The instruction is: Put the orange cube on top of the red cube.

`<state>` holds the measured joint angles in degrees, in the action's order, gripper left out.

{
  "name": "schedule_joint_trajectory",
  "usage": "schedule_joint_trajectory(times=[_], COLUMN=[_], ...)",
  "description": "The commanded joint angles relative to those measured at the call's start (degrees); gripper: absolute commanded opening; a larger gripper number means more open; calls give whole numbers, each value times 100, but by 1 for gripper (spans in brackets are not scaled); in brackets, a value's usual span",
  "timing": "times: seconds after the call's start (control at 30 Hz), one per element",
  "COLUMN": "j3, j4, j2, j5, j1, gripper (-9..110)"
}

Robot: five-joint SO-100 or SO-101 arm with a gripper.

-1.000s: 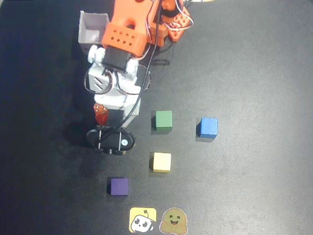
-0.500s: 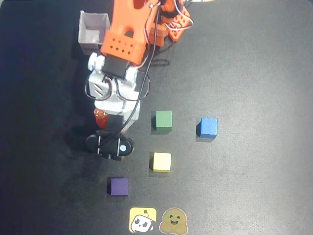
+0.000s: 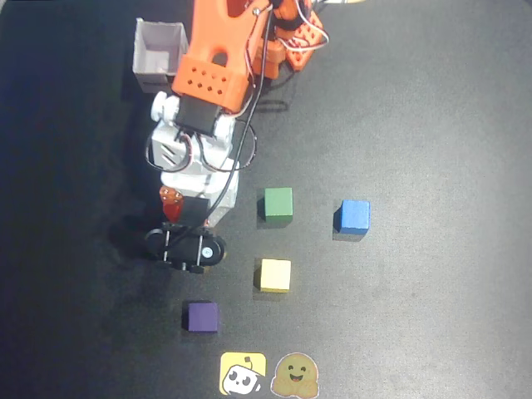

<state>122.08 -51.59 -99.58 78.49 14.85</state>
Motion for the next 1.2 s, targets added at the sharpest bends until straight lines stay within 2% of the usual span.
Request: schedule_joint_trajectory(times=[0.0,0.37,1.17], j3=[35,255,308], j4=[26,-18,202], j2=[-9,-439,-914], j5=[53,88,413], j1=[35,35,0], gripper=[1,5,5])
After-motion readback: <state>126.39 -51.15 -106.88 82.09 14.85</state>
